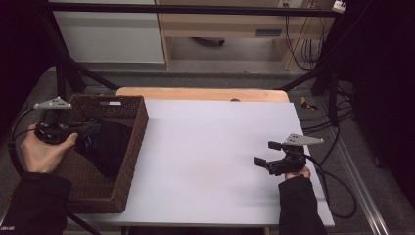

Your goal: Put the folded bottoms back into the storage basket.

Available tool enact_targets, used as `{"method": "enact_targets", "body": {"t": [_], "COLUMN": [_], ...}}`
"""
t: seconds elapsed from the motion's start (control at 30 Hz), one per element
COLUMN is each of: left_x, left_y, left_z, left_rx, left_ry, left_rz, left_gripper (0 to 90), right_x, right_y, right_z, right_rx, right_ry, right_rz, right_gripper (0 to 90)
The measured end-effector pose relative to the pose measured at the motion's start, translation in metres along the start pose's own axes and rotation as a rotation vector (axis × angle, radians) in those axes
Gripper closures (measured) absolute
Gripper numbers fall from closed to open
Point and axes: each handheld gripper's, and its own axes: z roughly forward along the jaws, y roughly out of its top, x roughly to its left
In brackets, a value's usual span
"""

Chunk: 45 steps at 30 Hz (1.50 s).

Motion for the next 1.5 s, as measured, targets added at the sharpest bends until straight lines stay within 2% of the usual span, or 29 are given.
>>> {"method": "enact_targets", "body": {"t": [0.07,0.1,0.2,0.23,0.27,0.3,0.33,0.37,0.4,0.43,0.47,0.5,0.53,0.57,0.7,0.83,0.93,1.03,1.23,1.5], "left_x": [0.001,0.002,0.006,0.013,0.013,0.025,0.029,0.035,0.035,0.041,0.041,0.042,0.042,0.041,0.038,0.033,0.030,0.026,0.017,0.005], "left_y": [-0.003,-0.006,-0.010,-0.016,-0.016,-0.022,-0.024,-0.028,-0.028,-0.032,-0.032,-0.035,-0.035,-0.036,-0.038,-0.035,-0.033,-0.032,-0.028,-0.026], "left_z": [0.003,0.006,0.009,0.011,0.011,0.012,0.012,0.010,0.010,0.008,0.008,0.008,0.008,0.008,0.010,0.011,0.011,0.009,0.007,0.011], "left_rx": [0.008,0.020,0.041,0.053,0.053,0.055,0.038,0.001,0.001,-0.043,-0.043,-0.059,-0.059,-0.073,-0.116,-0.106,-0.110,-0.136,-0.182,-0.210], "left_ry": [0.003,0.021,0.038,0.085,0.085,0.102,0.116,0.131,0.131,0.142,0.142,0.171,0.171,0.176,0.166,0.182,0.180,0.168,0.158,0.140], "left_rz": [0.001,0.003,0.006,-0.004,-0.004,-0.037,-0.053,-0.094,-0.094,-0.109,-0.109,-0.092,-0.092,-0.075,-0.072,-0.063,-0.070,-0.077,-0.056,-0.047], "left_gripper": [83.2,83.1,82.4,81.7,81.0,78.0,72.1,61.7,54.0,48.2,40.9,33.7,31.6,28.2,20.0,10.4,9.3,8.6,6.0,3.7], "right_x": [0.000,0.000,0.000,0.000,0.000,0.000,0.000,0.000,0.000,0.000,0.000,0.000,0.000,0.000,0.000,0.000,0.000,0.000,0.000,0.000], "right_y": [0.000,0.000,0.000,0.000,0.000,0.000,0.000,0.000,0.000,0.000,0.000,0.000,0.000,0.000,0.000,0.000,0.000,0.000,0.000,0.000], "right_z": [0.000,0.000,0.000,0.000,0.000,0.001,0.001,0.001,0.001,0.001,0.001,0.001,0.001,0.001,0.001,0.001,0.001,0.000,0.000,0.000], "right_rx": [0.001,0.001,0.000,0.000,0.000,0.000,0.001,0.001,0.001,0.001,0.001,0.001,0.001,0.001,0.001,0.001,0.000,0.001,0.001,-0.001], "right_ry": [0.001,0.000,0.001,0.000,0.000,-0.001,-0.001,0.000,0.000,-0.001,-0.001,-0.002,-0.002,-0.001,-0.001,-0.001,0.000,0.000,0.001,0.000], "right_rz": [0.000,0.000,-0.001,-0.001,-0.001,-0.001,-0.001,-0.002,-0.002,-0.001,-0.001,0.000,0.000,-0.001,0.000,0.000,0.001,0.000,0.001,0.001], "right_gripper": [3.4,3.4,3.4,3.4,3.4,3.4,3.4,3.4,3.4,3.4,3.4,3.4,3.4,3.4,3.4,3.4,3.4,3.4,3.4,3.4]}}
